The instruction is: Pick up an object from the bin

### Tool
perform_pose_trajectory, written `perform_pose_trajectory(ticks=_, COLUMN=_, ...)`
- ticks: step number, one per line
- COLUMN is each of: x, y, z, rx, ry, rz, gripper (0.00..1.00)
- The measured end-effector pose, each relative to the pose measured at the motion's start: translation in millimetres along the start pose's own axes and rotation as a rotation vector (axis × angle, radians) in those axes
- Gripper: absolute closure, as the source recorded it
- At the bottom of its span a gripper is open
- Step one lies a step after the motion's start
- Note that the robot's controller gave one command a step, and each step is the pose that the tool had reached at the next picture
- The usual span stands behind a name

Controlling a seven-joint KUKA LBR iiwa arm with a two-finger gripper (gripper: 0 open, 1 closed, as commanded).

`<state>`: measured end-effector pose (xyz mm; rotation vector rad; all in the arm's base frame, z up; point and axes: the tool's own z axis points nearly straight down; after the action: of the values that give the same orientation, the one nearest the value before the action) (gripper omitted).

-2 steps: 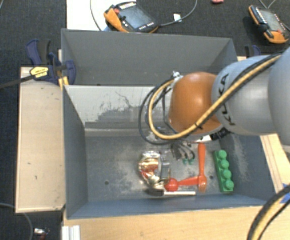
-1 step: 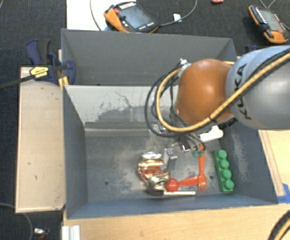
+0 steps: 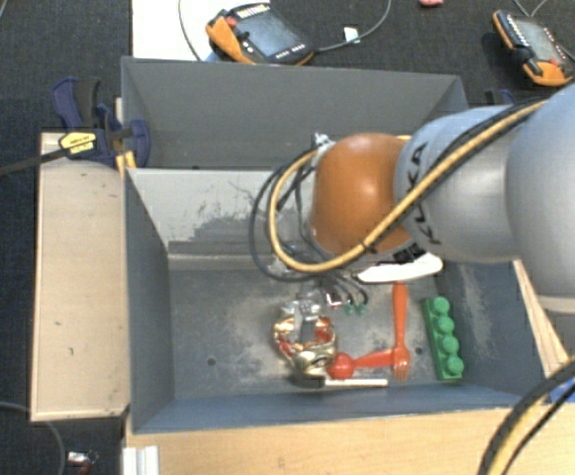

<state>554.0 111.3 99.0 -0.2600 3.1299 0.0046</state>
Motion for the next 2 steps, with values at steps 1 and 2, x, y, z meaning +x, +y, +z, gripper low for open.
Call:
perform_pose_trajectory(ticks=1, x=-5.1, y=-13, z=27, rx=0.002, ry=-0.027, rz=-0.027, gripper=0.0)
perform_pose_trajectory(ticks=2, x=7.8, y=-28, z=27, rx=0.001, ry=-0.017, rz=-0.111, gripper=1.0)
